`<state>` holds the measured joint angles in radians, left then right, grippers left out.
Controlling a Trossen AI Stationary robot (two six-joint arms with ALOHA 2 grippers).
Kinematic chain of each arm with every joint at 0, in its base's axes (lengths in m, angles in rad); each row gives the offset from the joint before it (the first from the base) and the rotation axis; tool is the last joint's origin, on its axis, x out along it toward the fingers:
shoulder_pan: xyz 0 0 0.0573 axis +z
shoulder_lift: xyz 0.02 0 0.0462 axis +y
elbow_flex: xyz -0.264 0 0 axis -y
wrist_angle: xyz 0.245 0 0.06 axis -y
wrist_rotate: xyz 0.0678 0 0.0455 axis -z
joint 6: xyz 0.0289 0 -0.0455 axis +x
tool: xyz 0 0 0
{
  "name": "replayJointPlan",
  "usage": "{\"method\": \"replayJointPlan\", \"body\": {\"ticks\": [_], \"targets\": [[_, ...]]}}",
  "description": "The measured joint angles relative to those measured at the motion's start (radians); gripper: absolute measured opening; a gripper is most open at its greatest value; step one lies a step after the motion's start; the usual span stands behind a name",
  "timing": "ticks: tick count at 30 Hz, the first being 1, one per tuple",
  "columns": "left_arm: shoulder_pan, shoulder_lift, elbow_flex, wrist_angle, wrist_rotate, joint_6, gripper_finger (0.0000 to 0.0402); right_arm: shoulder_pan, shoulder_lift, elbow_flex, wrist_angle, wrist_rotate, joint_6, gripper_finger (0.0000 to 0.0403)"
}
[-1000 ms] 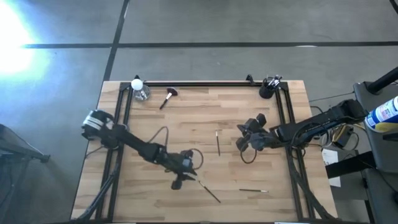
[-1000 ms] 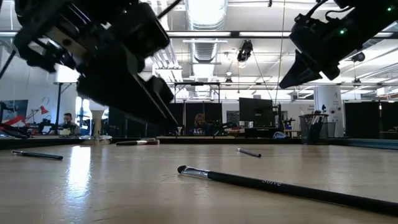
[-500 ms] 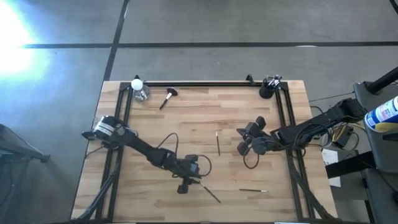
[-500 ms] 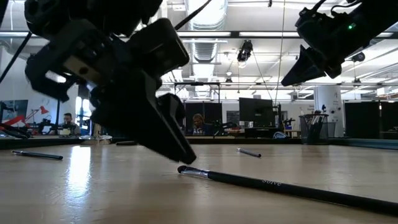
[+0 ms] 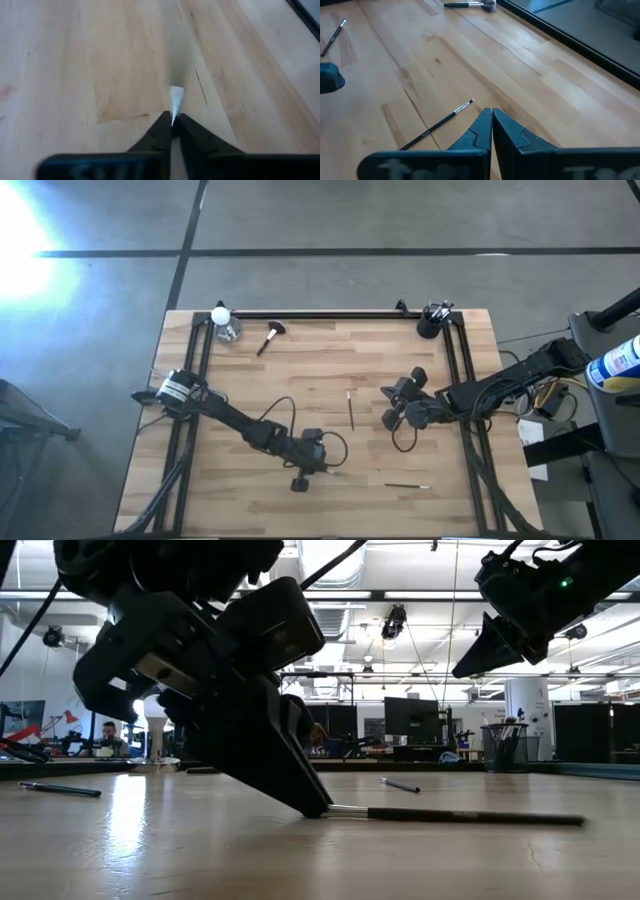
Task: Put items in baskets/containers
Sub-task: Put the eyeshadow brush into the mesh organizer
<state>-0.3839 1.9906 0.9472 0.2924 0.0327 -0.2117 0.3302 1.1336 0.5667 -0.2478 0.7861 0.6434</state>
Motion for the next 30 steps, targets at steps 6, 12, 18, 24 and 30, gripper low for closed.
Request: {"method": "replayJointPlan", "body": {"ticks": [6, 12, 18, 24, 30], "targets": [[-0.004, -0.056, -0.001, -0.076, -0.018, -0.018, 0.0003, 0.015, 0.001, 0.022, 0.000, -0.005, -0.008, 0.0008], [0.031, -0.158, -0.013, -0.146, 0.040, -0.166, 0.0001, 0.114, 0.056, 0.117, 0.002, -0.006, -0.033, 0.0009], [0.073, -0.228, -0.011, -0.133, 0.090, -0.381, 0.0001, 0.232, 0.235, 0.255, -0.003, -0.038, -0.048, 0.0033], [0.109, -0.237, -0.011, -0.119, 0.190, -0.533, 0.0000, 0.260, 0.475, 0.463, -0.025, -0.165, -0.091, 0.0080], [0.121, -0.236, -0.011, -0.079, 0.229, -0.583, 0.0000, 0.259, 0.684, 0.725, -0.270, -0.211, -0.131, 0.0116]]}}
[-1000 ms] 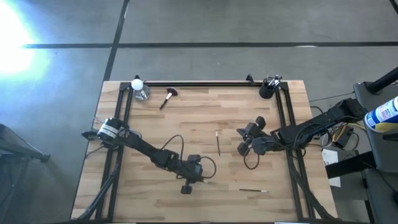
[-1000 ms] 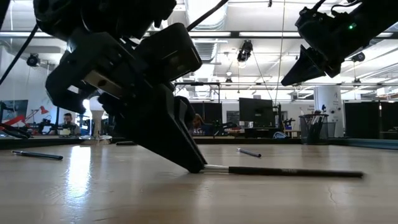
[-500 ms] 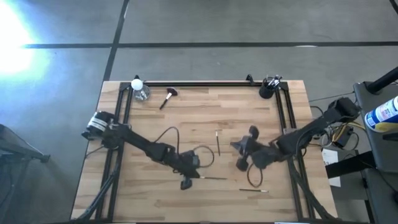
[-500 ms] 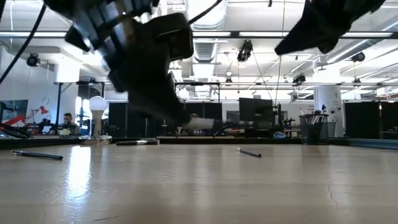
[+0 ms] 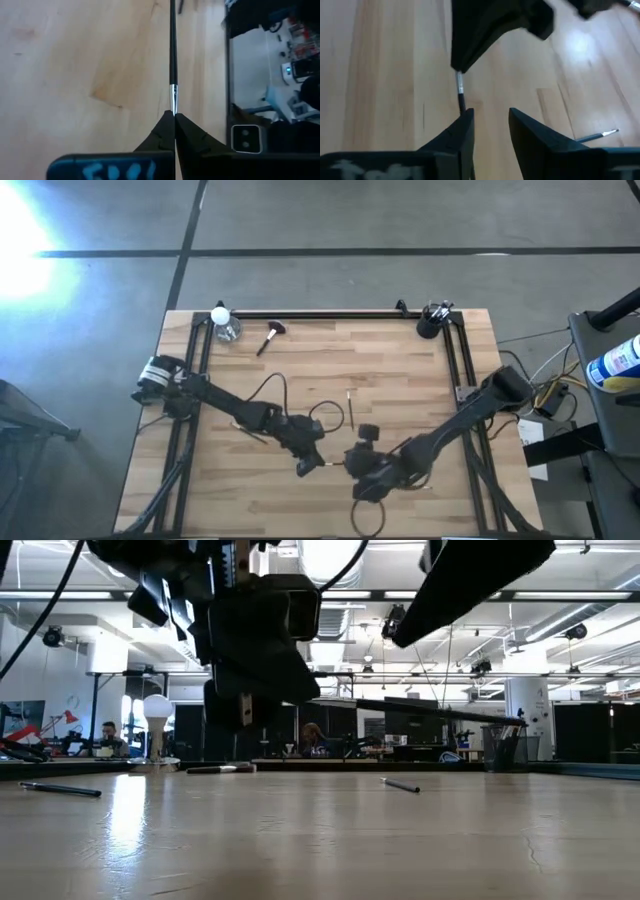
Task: Put items in baskets/containers
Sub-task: Put the eyeshadow brush into the mesh organizer
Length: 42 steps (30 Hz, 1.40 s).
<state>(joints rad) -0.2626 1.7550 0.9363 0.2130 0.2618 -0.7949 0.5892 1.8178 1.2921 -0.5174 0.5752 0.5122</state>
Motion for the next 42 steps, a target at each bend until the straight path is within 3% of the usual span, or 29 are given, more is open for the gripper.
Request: {"method": "replayJointPlan", "body": {"ticks": [8, 13, 27, 32, 38, 42], "targets": [[0.003, 0.000, 0.000, 0.021, 0.009, -0.019, 0.0000, -0.016, 0.172, 0.213, -0.186, -0.139, -0.004, 0.0116], [0.006, 0.000, 0.000, 0.023, 0.011, -0.021, 0.0000, -0.035, 0.227, 0.284, -0.249, -0.143, -0.006, 0.0100], [0.019, -0.002, 0.000, 0.045, 0.027, -0.036, 0.0000, -0.073, 0.242, 0.299, -0.262, -0.192, -0.019, 0.0053], [0.024, -0.003, 0.000, 0.049, 0.034, -0.035, 0.0001, -0.072, 0.240, 0.298, -0.265, -0.177, -0.019, 0.0025], [0.027, -0.040, -0.016, 0.037, 0.014, 0.034, 0.0028, -0.046, 0.221, 0.274, -0.294, -0.052, 0.009, 0.0016], [0.025, -0.128, -0.086, 0.066, -0.089, 0.111, 0.0048, -0.027, 0.172, 0.183, -0.269, -0.017, 0.063, 0.0015]]}}
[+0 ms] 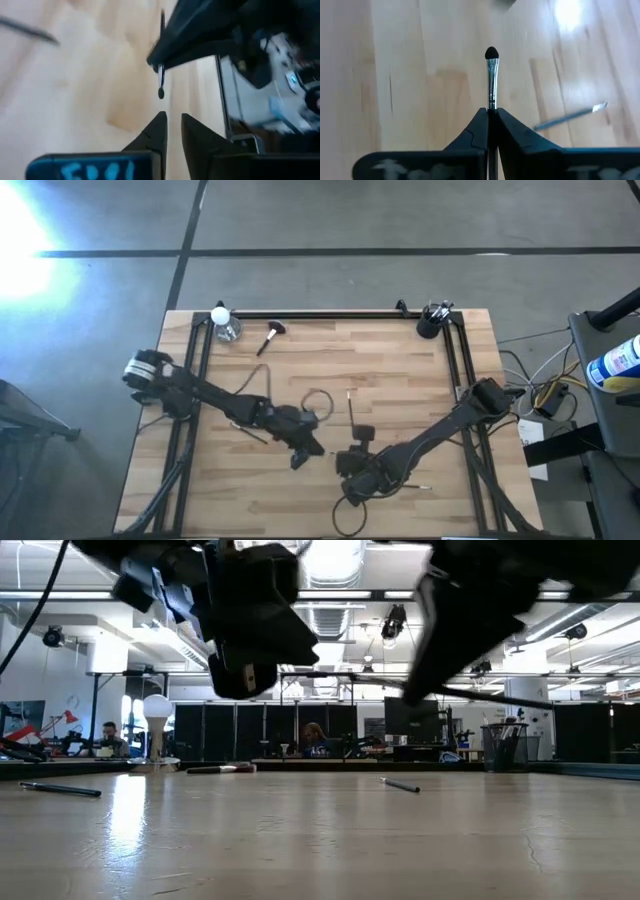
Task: Put items in baskets/containers
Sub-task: Put the eyeshadow brush into the mesh organizer
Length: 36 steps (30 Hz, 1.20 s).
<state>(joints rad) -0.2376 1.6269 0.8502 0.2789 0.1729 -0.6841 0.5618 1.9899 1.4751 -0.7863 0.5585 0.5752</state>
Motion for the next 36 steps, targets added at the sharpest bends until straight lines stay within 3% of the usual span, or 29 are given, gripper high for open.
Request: {"method": "replayJointPlan", "body": {"ticks": [3, 6, 9, 14, 21, 28, 32, 36], "targets": [[0.003, -0.068, -0.101, 0.120, -0.047, 0.041, 0.0055, 0.010, -0.068, -0.117, 0.102, -0.001, 0.019, 0.0014], [0.002, -0.114, -0.223, 0.339, -0.053, 0.059, 0.0056, 0.009, -0.167, -0.264, 0.289, -0.022, -0.012, 0.0013], [0.006, -0.137, -0.334, 0.557, -0.088, 0.066, 0.0056, -0.017, -0.269, -0.426, 0.519, -0.067, -0.113, 0.0013], [0.019, -0.140, -0.457, 0.743, -0.166, 0.098, 0.0047, -0.128, -0.458, -0.670, 0.899, -0.155, -0.286, 0.0013], [0.064, -0.143, -0.505, 0.811, -0.180, 0.145, 0.0028, -0.396, -0.715, -0.920, 1.145, -0.203, -0.479, 0.0013], [0.146, -0.161, -0.514, 0.815, -0.156, 0.173, 0.0017, -0.727, -0.993, -1.094, 1.190, -0.196, -0.583, 0.0013], [0.206, -0.169, -0.513, 0.812, -0.108, 0.198, 0.0013, -0.931, -1.096, -1.162, 1.247, -0.133, -0.605, 0.0013], [0.275, -0.173, -0.512, 0.818, -0.050, 0.220, 0.0011, -1.113, -1.115, -1.218, 1.398, -0.038, -0.607, 0.0013]]}}
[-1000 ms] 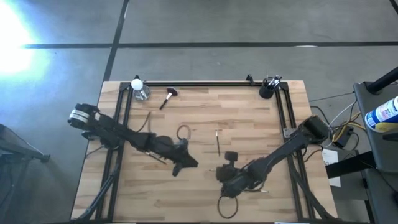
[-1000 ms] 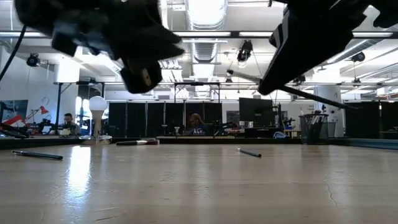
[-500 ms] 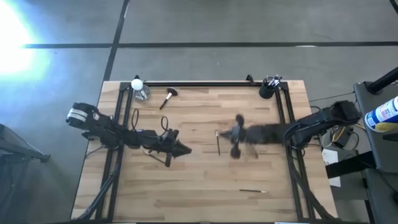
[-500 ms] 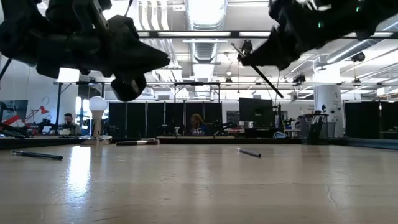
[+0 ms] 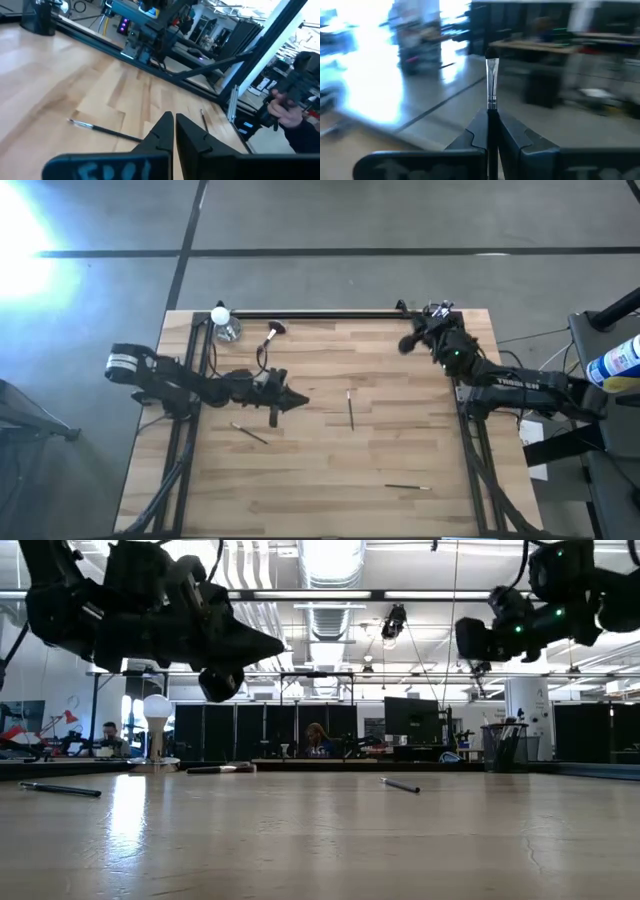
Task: Put items in baskets/containers
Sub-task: Put the eyeshadow brush into the mesh organizer, then put the foundation brush into the mesh organizer
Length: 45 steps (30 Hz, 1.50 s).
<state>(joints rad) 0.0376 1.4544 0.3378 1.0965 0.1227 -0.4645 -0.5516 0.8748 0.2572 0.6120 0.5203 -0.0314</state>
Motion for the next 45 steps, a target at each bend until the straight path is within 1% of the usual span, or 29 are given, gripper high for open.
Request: {"method": "replayJointPlan", "body": {"ticks": [3, 5, 11, 14, 16, 18, 22, 24, 29, 35, 38, 42, 45], "targets": [[0.050, 0.000, 0.000, 0.003, 0.038, 0.004, 0.0011, -0.108, 0.031, -0.016, 0.107, 0.048, 0.008, 0.0013], [0.076, 0.000, 0.000, 0.002, 0.055, 0.004, 0.0011, -0.160, 0.069, -0.017, 0.162, 0.066, 0.009, 0.0013], [0.112, 0.000, 0.000, 0.002, 0.076, 0.024, 0.0011, -0.259, 0.248, 0.034, 0.282, 0.119, -0.018, 0.0013], [0.113, 0.000, 0.000, 0.002, 0.077, 0.025, 0.0011, -0.296, 0.355, 0.066, 0.332, 0.161, -0.029, 0.0013], [0.113, 0.000, -0.003, 0.001, 0.077, 0.023, 0.0011, -0.301, 0.425, 0.083, 0.377, 0.207, -0.063, 0.0013], [0.113, 0.000, -0.007, -0.005, 0.078, 0.022, 0.0011, -0.306, 0.485, 0.100, 0.400, 0.217, -0.068, 0.0013], [0.113, 0.000, -0.023, -0.005, 0.079, 0.013, 0.0011, -0.330, 0.588, 0.114, 0.399, 0.232, 0.011, 0.0013], [0.113, 0.000, -0.031, -0.005, 0.079, 0.002, 0.0011, -0.333, 0.625, 0.115, 0.416, 0.248, 0.024, 0.0013], [0.113, 0.000, -0.045, 0.002, 0.079, -0.008, 0.0011, -0.331, 0.650, 0.119, 0.419, 0.268, 0.038, 0.0018], [0.113, 0.000, -0.048, 0.011, 0.079, -0.007, 0.0011, -0.330, 0.641, 0.135, 0.328, 0.268, 0.070, 0.0065], [0.113, 0.000, -0.048, 0.011, 0.079, -0.007, 0.0011, -0.331, 0.634, 0.142, 0.284, 0.269, 0.078, 0.0081], [0.113, 0.000, -0.048, 0.010, 0.079, -0.006, 0.0011, -0.329, 0.610, 0.145, 0.233, 0.268, 0.093, 0.0084], [0.113, 0.000, -0.048, 0.010, 0.079, -0.003, 0.0011, -0.330, 0.576, 0.146, 0.178, 0.261, 0.118, 0.0071]]}}
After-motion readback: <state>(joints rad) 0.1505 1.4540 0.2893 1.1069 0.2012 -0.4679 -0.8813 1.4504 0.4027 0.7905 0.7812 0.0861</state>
